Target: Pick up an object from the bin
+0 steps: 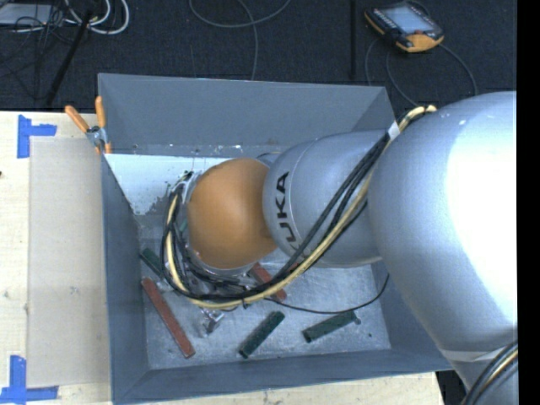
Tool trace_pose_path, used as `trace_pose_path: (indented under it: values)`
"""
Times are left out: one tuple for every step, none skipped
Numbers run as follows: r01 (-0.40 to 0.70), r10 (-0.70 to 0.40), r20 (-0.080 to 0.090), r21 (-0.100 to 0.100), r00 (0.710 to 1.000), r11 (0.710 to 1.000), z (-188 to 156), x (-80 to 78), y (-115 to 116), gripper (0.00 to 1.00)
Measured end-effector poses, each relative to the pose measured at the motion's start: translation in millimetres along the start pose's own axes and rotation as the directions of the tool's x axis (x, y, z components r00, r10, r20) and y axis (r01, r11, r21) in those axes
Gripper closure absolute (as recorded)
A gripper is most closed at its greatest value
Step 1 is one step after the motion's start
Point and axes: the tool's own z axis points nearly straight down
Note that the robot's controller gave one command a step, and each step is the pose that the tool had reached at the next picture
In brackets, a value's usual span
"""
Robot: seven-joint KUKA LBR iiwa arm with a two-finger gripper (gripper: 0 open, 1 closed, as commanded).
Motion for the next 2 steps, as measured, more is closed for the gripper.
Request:
trace_pose_path:
  values:
    - [-0.001, 0.001, 0.000, 0.000, 1.000, 1.000, 0.1, 0.1, -0.1, 0.00]
    - [0.133, -0.133, -0.004, 0.001, 0.991, 0.991, 2.4, -7.0, 0.1, 0.00]
